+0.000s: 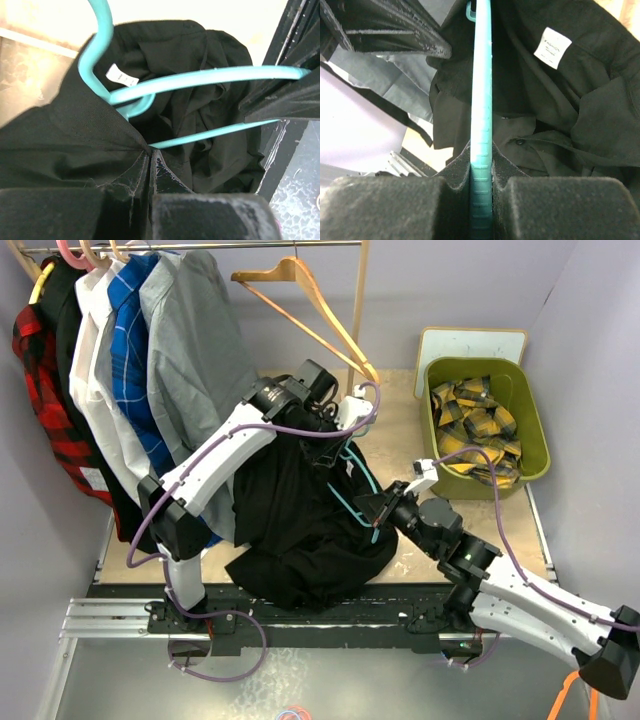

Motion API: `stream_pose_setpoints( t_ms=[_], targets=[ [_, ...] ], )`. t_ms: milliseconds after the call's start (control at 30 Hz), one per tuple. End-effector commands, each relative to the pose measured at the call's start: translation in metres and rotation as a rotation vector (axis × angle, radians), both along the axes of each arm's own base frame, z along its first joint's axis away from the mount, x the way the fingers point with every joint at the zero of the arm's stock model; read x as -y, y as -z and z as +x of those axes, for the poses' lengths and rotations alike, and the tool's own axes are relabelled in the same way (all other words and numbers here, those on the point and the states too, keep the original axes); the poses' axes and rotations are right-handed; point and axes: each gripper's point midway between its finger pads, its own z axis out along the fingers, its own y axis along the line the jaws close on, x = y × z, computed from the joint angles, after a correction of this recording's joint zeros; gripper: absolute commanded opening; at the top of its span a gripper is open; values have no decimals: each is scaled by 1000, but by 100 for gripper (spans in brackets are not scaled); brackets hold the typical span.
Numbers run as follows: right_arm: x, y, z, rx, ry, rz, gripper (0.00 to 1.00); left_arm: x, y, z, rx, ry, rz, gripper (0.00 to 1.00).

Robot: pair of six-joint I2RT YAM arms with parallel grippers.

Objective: Place the shirt on the hanger

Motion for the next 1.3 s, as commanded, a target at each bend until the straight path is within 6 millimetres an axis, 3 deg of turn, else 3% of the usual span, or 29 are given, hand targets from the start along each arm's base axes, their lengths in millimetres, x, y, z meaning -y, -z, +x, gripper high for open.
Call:
stream_pose_setpoints(
  t_ms=[0,333,567,633,733,833,900,1000,1133,1267],
  targets=[
    [17,-43,20,109,181,145,0,0,-22,-27,-14,88,-84,0],
    [9,-25,16,105,159,230,0,1,-7,-72,-148,230,-116,0],
    [-3,-8,20,163,124,222,0,-4,20,-66,-136,200,-57,0],
    [-5,-3,20,195,109,217,0,-11,33,-65,-127,194,-28,16],
    [-4,10,20,226,101,180,0,-34,41,-43,-47,121,-12,67],
    [-1,18,20,259,101,148,0,-74,7,10,43,-13,-164,95],
    [2,21,19,280,97,131,0,-99,-20,39,127,-56,-243,99],
    [1,23,16,319,70,92,0,-106,-41,52,261,18,-275,100],
    [3,24,11,371,46,63,0,-89,-52,48,325,183,-353,100],
    [1,25,7,402,10,27,0,-66,-55,25,326,401,-434,100]
  ],
)
